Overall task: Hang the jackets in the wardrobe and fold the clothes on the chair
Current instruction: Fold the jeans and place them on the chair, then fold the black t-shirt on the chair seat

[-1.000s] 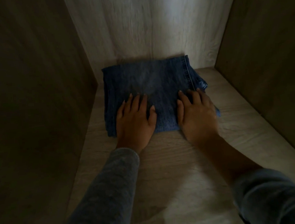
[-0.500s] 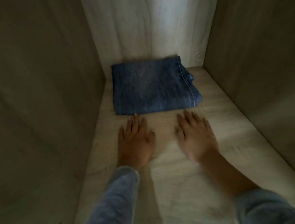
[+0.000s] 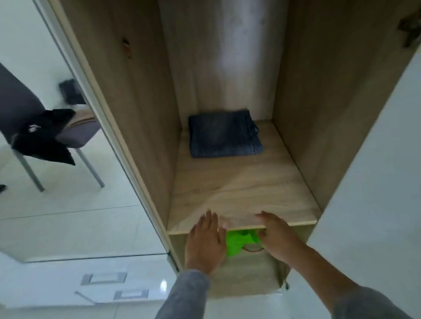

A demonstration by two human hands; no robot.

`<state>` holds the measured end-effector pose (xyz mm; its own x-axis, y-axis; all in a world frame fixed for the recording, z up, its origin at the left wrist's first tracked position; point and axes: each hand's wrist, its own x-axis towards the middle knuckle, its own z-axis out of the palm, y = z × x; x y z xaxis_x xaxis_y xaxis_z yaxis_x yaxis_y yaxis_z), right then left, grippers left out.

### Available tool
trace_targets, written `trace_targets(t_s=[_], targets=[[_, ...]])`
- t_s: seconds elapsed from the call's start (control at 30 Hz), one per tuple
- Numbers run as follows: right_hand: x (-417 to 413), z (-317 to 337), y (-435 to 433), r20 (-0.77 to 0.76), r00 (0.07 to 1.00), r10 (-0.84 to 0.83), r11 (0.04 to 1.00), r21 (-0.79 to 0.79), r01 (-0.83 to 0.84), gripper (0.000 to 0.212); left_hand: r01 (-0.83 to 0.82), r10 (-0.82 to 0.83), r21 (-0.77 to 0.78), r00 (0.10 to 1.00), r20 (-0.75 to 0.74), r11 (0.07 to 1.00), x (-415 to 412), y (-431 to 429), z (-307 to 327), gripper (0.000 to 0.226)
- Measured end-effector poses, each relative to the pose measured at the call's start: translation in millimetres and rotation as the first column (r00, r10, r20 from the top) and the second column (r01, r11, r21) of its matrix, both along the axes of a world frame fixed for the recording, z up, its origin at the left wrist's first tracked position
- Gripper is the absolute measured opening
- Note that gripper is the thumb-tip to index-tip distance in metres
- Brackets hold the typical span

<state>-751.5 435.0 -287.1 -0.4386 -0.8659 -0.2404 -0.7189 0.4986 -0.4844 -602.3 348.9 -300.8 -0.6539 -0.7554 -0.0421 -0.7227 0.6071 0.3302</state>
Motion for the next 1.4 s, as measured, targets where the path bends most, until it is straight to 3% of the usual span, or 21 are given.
trace_targets(t_s=[0.23,0.43,0.53,0.7,1.07,1.27,1.4], targets=[[75,169,45,0.007,0.997,0.078,0.985,-0.152,-0.076,0.025,-0.132,0.129,-0.015,0.983,-0.127,0.991,81,66,159,0.05],[178,258,47,0.091,0.973,0.21,0.96,-0.207,-0.188,0.032,-0.284,0.263,-0.092,0.945,-0.193,0.954,186,91,257,0.044],[249,290,43,0.135,0.942,0.307,0.922,-0.29,-0.259,0.029,-0.416,0.386,-0.075,0.886,-0.255,0.906,260,102,289,0.044],[398,337,34,0.108,0.823,0.557,0.775,-0.424,-0.468,0.028,-0.628,0.58,-0.087,0.756,-0.303,0.773,419,136,324,0.041],[744,341,78,0.146,0.497,0.855,0.511,-0.4,-0.761,0.032,-0.899,0.886,0.094,0.395,-0.244,0.427,755,263,311,0.047],[905,324,108,0.176,0.359,0.917,0.4,-0.386,-0.831,0.029,-0.96,0.94,0.195,0.134,-0.315,0.202,908,336,303,0.034],[987,303,124,0.216,0.281,0.935,0.343,-0.357,-0.869,0.027,-0.982,0.949,0.165,0.038,-0.313,0.093,985,368,296,0.046]])
